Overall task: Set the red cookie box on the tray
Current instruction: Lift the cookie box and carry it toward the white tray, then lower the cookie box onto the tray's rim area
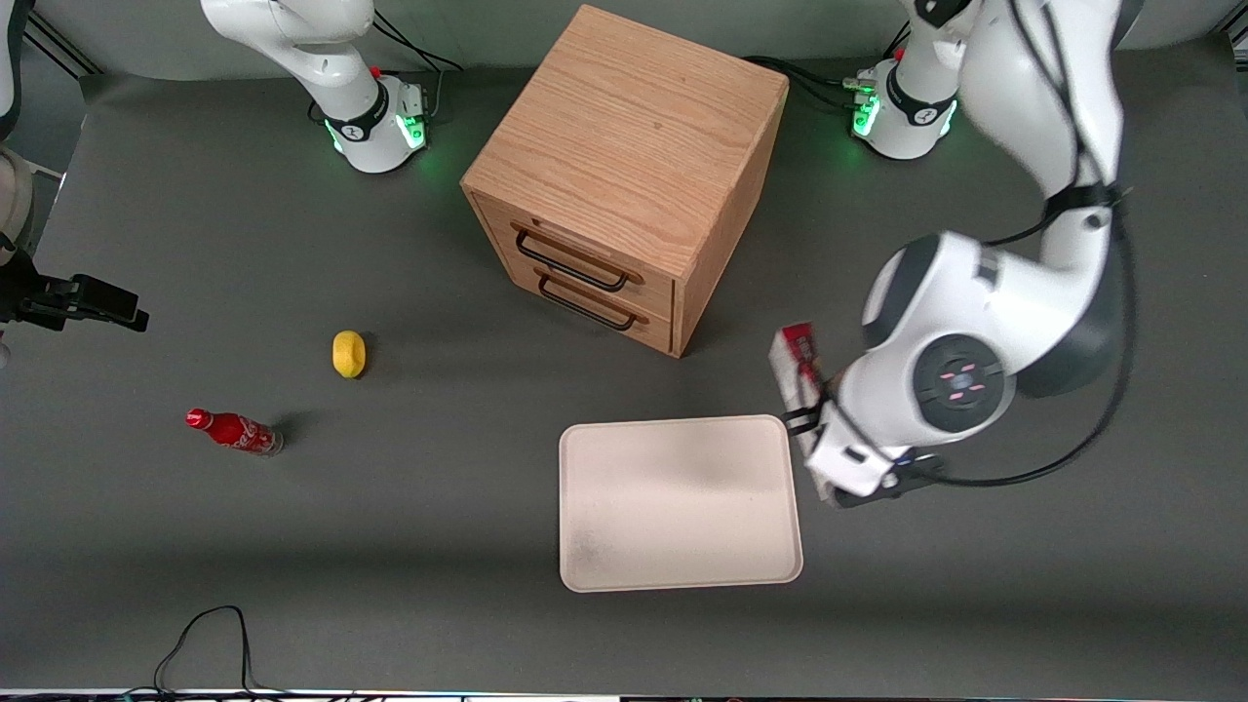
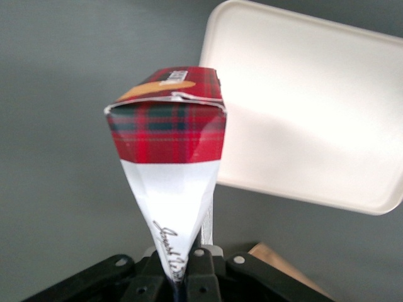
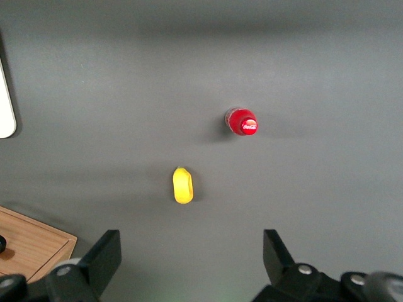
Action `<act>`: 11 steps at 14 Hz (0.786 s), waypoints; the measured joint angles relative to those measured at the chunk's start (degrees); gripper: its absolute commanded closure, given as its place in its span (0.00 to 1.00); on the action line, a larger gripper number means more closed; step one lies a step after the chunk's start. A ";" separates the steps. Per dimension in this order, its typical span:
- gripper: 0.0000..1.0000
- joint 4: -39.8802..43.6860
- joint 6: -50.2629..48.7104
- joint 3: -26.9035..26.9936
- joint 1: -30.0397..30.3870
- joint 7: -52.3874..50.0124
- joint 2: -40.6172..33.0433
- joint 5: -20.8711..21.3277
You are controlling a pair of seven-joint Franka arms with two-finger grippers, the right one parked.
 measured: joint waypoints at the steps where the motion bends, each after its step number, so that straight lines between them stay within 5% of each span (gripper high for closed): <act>1: 1.00 0.41 1.79 -0.30 -0.01 -0.41 1.45 0.00; 11: 1.00 1.25 13.25 -0.15 0.63 7.84 10.55 0.04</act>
